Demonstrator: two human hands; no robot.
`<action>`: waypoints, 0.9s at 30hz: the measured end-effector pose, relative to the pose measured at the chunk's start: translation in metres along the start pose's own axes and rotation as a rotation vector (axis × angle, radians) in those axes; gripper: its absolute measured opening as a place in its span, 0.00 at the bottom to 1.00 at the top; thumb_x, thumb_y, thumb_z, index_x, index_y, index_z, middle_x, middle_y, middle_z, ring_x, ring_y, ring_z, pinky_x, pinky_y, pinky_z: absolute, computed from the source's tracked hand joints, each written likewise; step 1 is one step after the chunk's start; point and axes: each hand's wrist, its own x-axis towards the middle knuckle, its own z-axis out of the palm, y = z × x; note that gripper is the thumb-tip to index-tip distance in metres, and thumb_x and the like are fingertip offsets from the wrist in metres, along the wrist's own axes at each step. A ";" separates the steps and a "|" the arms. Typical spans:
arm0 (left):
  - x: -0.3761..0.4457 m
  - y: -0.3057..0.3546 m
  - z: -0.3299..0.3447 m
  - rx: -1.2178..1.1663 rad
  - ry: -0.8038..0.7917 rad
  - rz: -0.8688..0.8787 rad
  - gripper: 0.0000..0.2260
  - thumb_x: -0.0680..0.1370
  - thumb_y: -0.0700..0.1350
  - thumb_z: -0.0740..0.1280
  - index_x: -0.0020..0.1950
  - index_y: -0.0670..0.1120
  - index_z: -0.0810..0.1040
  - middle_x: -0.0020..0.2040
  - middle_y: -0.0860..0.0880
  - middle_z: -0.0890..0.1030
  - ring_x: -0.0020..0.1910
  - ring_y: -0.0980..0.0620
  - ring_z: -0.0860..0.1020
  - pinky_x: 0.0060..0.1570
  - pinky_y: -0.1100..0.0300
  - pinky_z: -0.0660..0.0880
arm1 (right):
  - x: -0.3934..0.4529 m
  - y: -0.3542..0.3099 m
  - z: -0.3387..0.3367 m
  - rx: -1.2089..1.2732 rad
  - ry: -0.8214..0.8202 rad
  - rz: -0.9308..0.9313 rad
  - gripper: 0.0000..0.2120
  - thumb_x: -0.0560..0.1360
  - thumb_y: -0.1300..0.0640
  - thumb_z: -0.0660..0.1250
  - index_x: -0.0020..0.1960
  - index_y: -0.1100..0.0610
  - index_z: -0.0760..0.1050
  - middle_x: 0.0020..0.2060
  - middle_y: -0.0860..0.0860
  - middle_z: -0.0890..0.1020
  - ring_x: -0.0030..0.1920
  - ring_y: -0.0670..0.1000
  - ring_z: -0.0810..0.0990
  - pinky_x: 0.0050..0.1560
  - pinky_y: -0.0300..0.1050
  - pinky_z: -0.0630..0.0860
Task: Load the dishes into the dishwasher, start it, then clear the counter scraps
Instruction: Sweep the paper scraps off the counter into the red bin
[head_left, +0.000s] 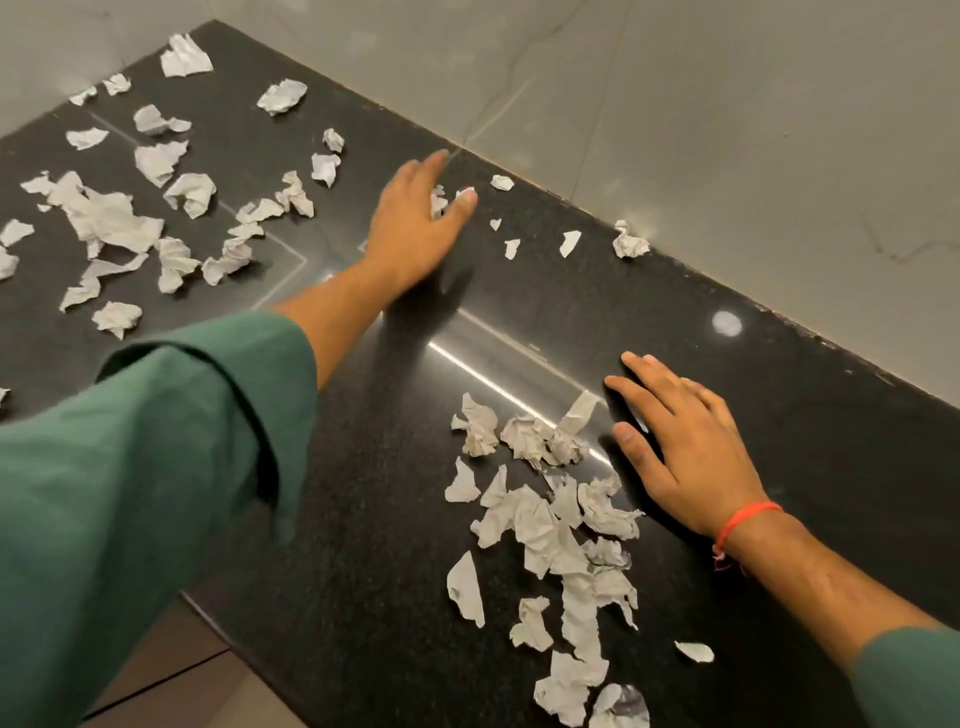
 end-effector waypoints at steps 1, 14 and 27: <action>0.014 -0.007 0.000 0.032 -0.034 -0.047 0.36 0.76 0.68 0.57 0.80 0.51 0.62 0.78 0.42 0.65 0.78 0.45 0.62 0.76 0.46 0.61 | 0.001 0.001 0.000 0.007 0.005 0.001 0.26 0.83 0.39 0.48 0.78 0.45 0.64 0.80 0.43 0.58 0.80 0.44 0.54 0.77 0.53 0.56; -0.034 0.019 0.049 0.321 -0.370 0.623 0.20 0.84 0.55 0.55 0.75 0.52 0.73 0.76 0.47 0.70 0.78 0.46 0.63 0.75 0.44 0.62 | 0.004 0.002 0.000 0.002 0.005 0.004 0.25 0.83 0.40 0.49 0.78 0.45 0.63 0.80 0.42 0.57 0.80 0.43 0.52 0.77 0.51 0.55; 0.052 0.025 0.068 0.217 -0.081 0.130 0.32 0.79 0.67 0.53 0.73 0.45 0.71 0.71 0.42 0.71 0.70 0.43 0.70 0.71 0.50 0.65 | 0.004 0.001 -0.002 -0.010 -0.014 0.013 0.25 0.83 0.41 0.47 0.78 0.45 0.62 0.80 0.42 0.56 0.80 0.43 0.51 0.77 0.51 0.55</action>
